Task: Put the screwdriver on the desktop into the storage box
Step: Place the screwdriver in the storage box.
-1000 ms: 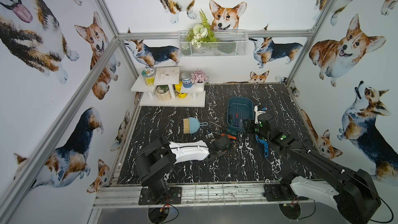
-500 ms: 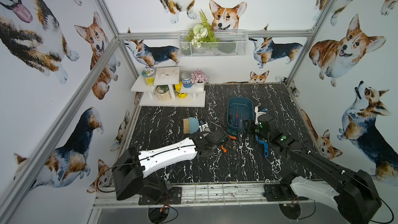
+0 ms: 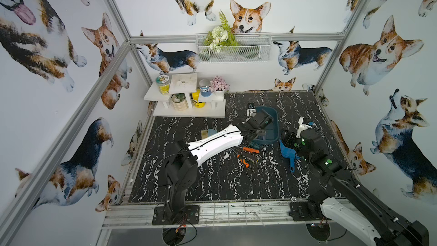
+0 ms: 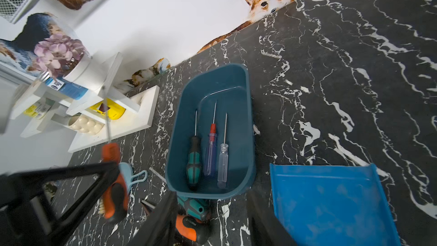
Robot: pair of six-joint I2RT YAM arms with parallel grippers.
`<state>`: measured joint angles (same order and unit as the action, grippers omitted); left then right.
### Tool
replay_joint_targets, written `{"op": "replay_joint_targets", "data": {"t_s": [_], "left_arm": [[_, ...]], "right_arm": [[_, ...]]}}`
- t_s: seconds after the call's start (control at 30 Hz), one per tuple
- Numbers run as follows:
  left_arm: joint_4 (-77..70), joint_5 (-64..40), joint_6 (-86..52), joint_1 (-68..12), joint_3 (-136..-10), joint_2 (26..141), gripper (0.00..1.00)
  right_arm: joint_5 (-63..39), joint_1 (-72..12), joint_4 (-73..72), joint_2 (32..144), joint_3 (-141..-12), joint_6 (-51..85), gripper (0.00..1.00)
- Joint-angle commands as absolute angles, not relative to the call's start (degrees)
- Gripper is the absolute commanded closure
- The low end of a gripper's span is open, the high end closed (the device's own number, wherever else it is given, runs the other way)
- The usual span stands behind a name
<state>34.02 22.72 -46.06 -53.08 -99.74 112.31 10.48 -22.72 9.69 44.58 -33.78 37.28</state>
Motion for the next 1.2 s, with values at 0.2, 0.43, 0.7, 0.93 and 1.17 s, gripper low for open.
{"op": "replay_joint_targets", "data": {"t_s": [0.2, 0.43, 0.7, 0.93, 1.17], "left_arm": [[47.4, 21.2, -34.9, -51.0, -126.1, 135.3, 0.88], [51.8, 20.6, -35.2, -51.0, -134.0, 143.0, 0.88], [52.9, 20.8, -36.6, -50.7, -134.9, 146.5, 0.67], [55.0, 21.3, -38.2, -50.8, -140.0, 145.9, 0.48], [52.1, 24.1, -41.4, -50.8, -137.0, 134.4, 0.48]], "right_arm": [[11.9, -22.3, 15.3, 41.9, -33.8, 37.8, 0.47], [12.4, -22.2, 15.1, 42.6, -33.4, 37.7, 0.47], [12.5, -22.2, 14.6, 42.8, -33.0, 37.6, 0.46], [13.6, -22.2, 15.1, 42.9, -33.5, 38.0, 0.43], [8.8, -22.2, 11.6, 45.4, -34.4, 35.6, 0.44]]}}
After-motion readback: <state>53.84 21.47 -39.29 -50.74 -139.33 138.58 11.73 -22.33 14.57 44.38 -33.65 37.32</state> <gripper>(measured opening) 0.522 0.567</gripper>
